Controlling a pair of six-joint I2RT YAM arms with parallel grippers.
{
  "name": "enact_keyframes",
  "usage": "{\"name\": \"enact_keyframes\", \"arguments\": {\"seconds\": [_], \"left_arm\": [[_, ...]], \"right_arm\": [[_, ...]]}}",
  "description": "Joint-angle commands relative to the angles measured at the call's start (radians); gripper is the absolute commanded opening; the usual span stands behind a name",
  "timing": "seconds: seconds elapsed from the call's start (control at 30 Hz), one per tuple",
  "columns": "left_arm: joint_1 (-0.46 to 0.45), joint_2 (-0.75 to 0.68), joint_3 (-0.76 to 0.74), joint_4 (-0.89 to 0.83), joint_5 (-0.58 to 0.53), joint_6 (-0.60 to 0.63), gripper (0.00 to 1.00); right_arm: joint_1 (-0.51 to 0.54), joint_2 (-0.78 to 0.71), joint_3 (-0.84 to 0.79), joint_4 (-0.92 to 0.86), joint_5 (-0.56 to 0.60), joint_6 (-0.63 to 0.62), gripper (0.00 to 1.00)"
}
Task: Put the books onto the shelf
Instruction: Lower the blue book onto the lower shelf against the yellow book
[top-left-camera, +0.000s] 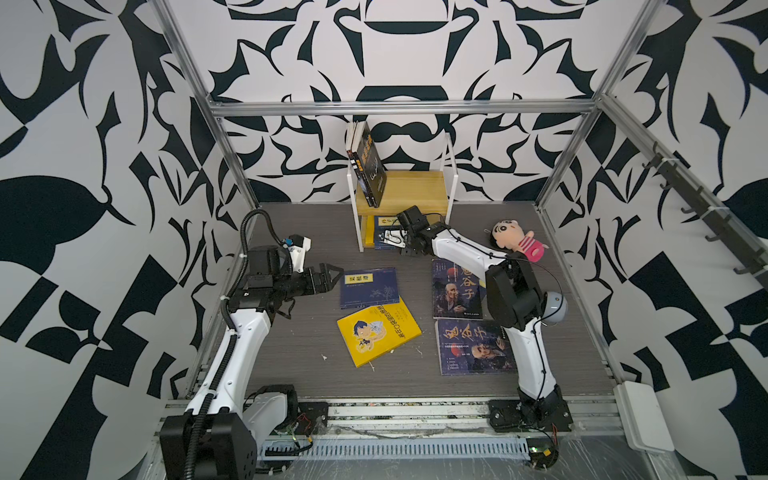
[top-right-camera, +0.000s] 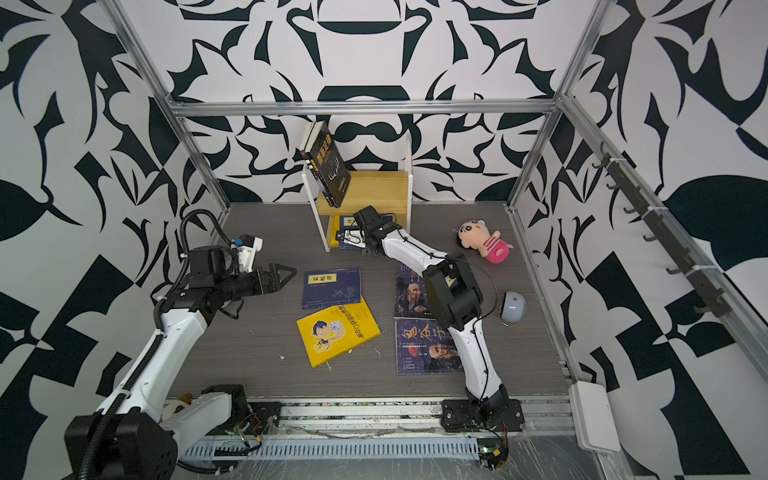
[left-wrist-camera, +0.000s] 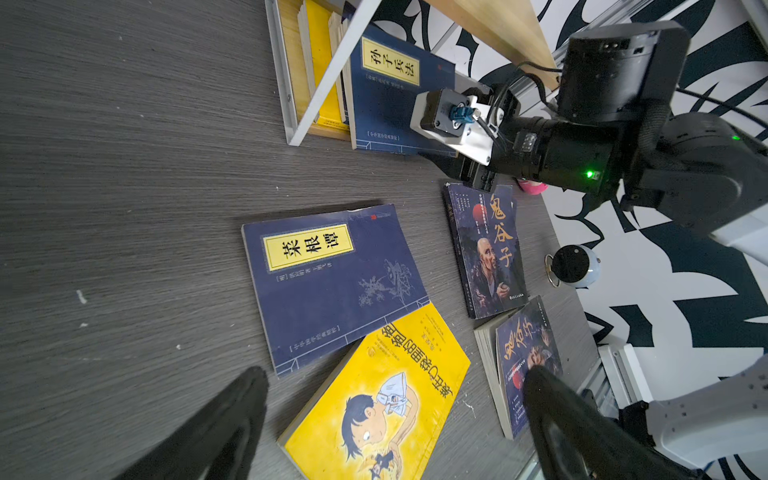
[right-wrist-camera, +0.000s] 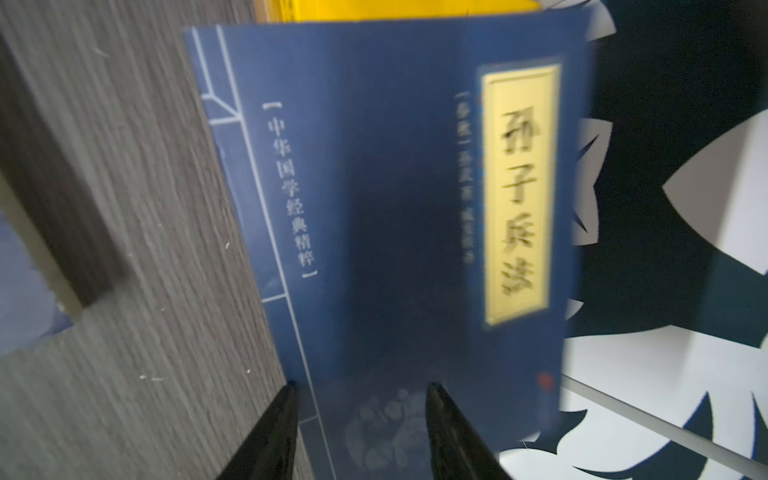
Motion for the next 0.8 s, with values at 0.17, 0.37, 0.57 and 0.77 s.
{"name": "enact_keyframes", "arguments": {"seconds": [0.17,0.37,0.57,0.77], "left_arm": [[0.015,-0.013,-0.006,0.004,-0.003,0.012,0.99],[0.018,-0.010,-0.007,0.004,0.001,0.009,1.00],[0.019,-0.015,-0.012,0.009,0.010,0.006,1.00],[0.019,-0.019,-0.013,0.009,0.010,0.006,1.00]], "right_arm": [[0.000,0.011,0.056,-0.012,-0.017,0.031,0.55],[-0.010,0.014,0.073,-0.010,-0.017,0.044,0.52],[-0.018,0.020,0.104,-0.003,-0.049,0.099,0.36],[-0.020,0.034,0.130,0.007,-0.045,0.139,0.36]]}}
